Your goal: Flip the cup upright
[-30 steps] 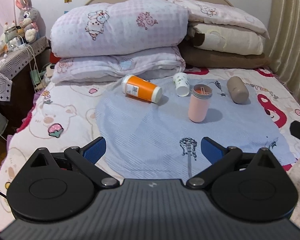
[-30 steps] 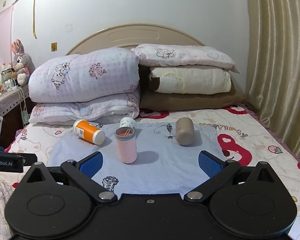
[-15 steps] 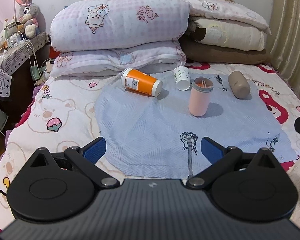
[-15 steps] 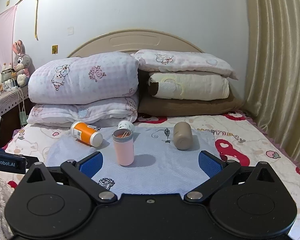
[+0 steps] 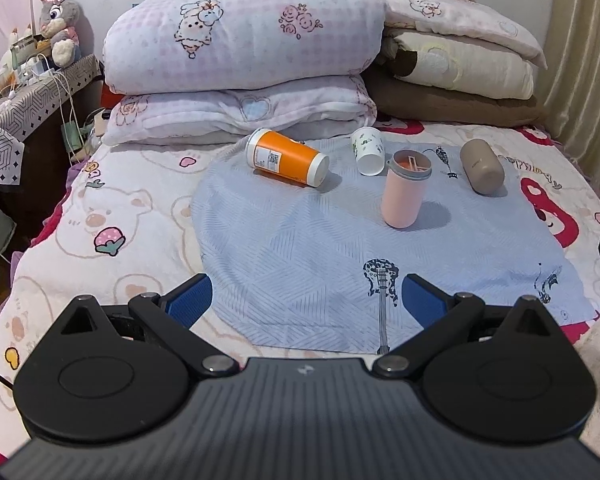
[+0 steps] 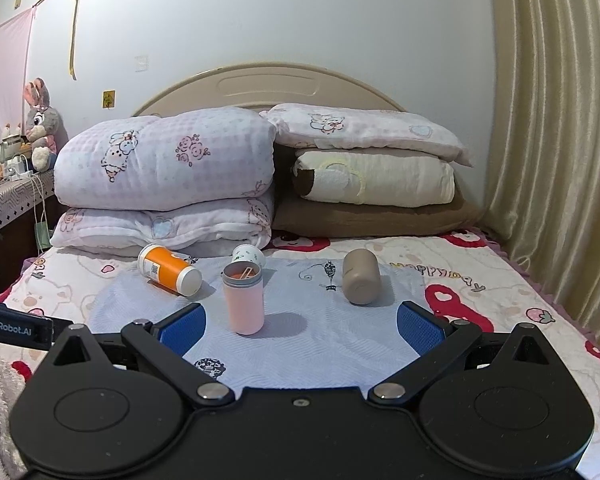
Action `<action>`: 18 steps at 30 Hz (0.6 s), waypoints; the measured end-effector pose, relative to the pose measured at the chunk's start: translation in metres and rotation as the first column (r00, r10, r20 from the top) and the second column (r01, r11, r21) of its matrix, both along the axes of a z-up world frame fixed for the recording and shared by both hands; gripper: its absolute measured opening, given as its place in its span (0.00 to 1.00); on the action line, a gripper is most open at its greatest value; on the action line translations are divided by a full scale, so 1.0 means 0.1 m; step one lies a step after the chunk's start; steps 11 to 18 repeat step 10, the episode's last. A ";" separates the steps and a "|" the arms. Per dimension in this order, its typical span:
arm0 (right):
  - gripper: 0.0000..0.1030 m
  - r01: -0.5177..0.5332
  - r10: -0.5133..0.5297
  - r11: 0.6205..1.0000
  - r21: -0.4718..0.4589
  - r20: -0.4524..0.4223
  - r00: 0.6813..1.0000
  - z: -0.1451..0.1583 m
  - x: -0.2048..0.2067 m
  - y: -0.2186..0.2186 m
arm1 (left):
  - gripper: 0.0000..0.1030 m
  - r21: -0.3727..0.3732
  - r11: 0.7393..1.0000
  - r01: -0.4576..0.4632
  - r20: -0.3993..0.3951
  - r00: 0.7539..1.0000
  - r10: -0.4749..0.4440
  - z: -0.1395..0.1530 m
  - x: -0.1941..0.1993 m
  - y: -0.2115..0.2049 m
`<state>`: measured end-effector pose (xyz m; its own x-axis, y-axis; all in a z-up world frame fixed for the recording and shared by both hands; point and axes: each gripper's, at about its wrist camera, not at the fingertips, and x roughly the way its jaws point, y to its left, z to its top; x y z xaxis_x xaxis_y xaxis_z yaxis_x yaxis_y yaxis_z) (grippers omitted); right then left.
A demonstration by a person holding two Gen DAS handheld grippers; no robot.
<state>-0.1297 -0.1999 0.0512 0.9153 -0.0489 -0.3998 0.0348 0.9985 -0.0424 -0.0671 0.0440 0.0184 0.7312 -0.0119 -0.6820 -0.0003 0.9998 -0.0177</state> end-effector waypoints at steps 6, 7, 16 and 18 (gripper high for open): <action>1.00 0.001 -0.001 1.000 -0.002 0.001 1.000 0.00 -0.01 0.00 | 1.00 0.031 1.000 -0.003 0.009 1.000 0.003 0.01 -0.01 -0.01; 1.00 0.002 -0.002 1.000 -0.002 0.001 1.000 0.01 -0.02 -0.01 | 1.00 0.026 1.000 -0.002 0.005 1.000 0.001 0.01 -0.01 -0.01; 1.00 0.001 -0.001 1.000 -0.002 0.001 1.000 0.01 -0.02 -0.01 | 1.00 0.021 1.000 -0.004 -0.003 1.000 0.004 0.00 0.00 0.00; 1.00 0.001 -0.001 1.000 -0.002 0.001 1.000 0.01 -0.02 -0.01 | 1.00 0.021 1.000 -0.004 -0.003 1.000 0.004 0.00 0.00 0.00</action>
